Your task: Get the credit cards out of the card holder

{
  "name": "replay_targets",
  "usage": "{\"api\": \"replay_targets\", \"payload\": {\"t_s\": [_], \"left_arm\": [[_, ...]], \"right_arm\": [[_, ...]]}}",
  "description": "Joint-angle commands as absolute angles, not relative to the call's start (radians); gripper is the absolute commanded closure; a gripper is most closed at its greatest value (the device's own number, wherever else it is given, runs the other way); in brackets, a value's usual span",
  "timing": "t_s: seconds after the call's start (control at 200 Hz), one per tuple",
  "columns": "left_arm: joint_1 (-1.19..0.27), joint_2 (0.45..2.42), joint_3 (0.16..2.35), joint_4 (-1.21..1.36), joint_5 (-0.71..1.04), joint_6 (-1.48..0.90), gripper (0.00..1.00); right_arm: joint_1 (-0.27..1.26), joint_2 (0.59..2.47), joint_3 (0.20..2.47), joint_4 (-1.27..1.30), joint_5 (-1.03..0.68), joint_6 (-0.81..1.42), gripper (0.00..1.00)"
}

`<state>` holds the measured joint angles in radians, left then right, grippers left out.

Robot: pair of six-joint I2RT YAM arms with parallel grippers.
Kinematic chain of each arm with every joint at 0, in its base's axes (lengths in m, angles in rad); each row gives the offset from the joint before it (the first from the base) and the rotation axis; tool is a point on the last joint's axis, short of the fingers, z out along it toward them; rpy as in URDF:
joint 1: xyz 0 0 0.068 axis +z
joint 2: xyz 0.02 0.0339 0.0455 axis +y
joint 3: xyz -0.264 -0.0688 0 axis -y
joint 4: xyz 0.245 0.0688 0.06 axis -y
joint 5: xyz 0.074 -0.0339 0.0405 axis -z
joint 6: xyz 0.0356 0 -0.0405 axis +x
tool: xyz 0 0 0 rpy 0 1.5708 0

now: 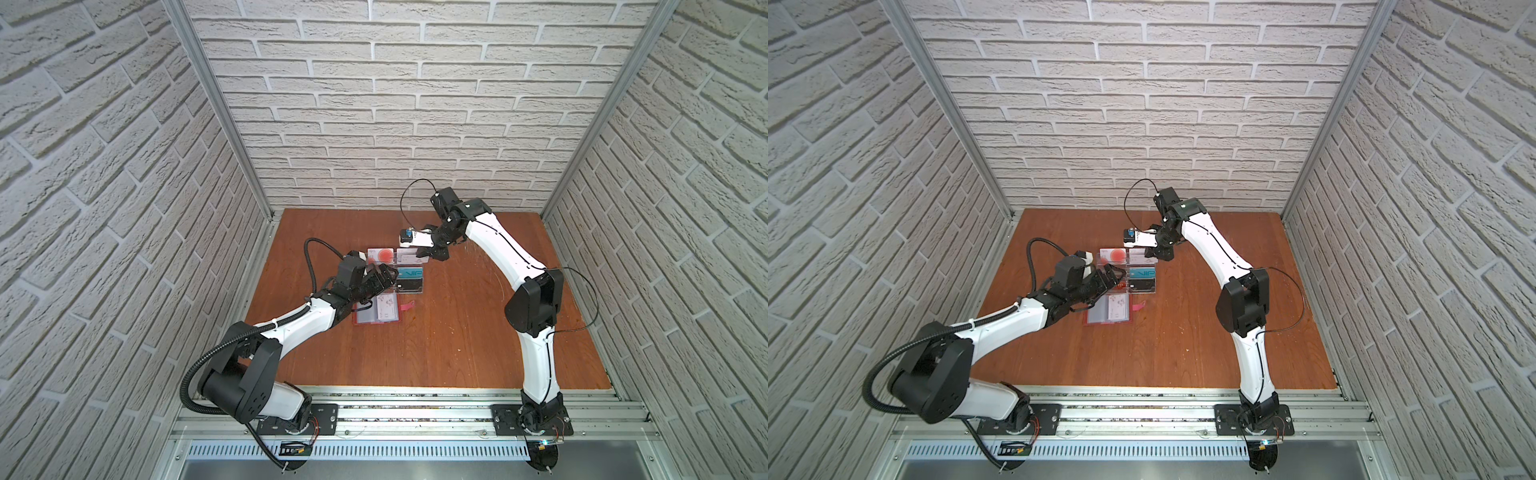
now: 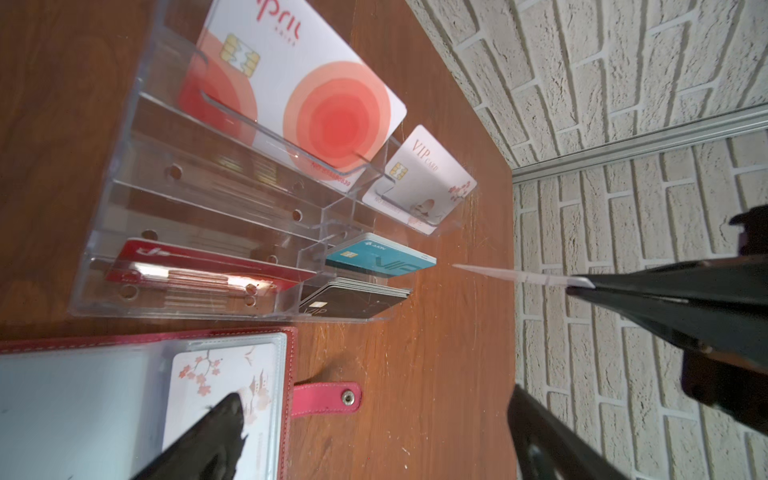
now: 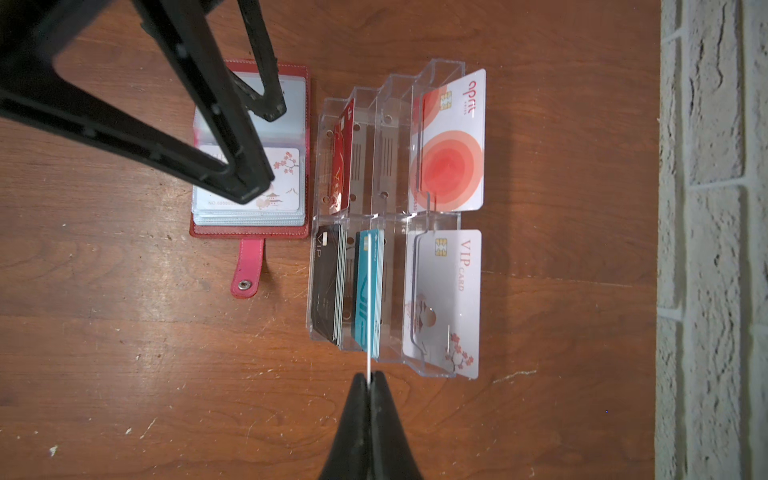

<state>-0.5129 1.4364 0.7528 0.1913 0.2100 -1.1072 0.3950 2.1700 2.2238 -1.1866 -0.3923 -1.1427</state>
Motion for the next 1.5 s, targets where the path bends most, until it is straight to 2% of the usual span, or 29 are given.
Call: {"api": "replay_targets", "payload": {"t_s": [0.0, 0.365, 1.495], "left_arm": [[-0.518, 1.451, 0.786, 0.247, 0.202, -1.094, 0.02], [-0.517, 1.523, 0.843, 0.255, 0.21, -1.088, 0.02], [-0.517, 1.582, 0.824, 0.318, 0.21, -1.116, 0.02]], "right_arm": [[0.388, 2.213, 2.298, -1.174, -0.446, -1.193, 0.94], [0.367, 2.332, 2.4, -1.154, -0.457, -1.219, 0.94], [0.334, 2.365, 2.396, -1.089, -0.49, -1.124, 0.95]]}}
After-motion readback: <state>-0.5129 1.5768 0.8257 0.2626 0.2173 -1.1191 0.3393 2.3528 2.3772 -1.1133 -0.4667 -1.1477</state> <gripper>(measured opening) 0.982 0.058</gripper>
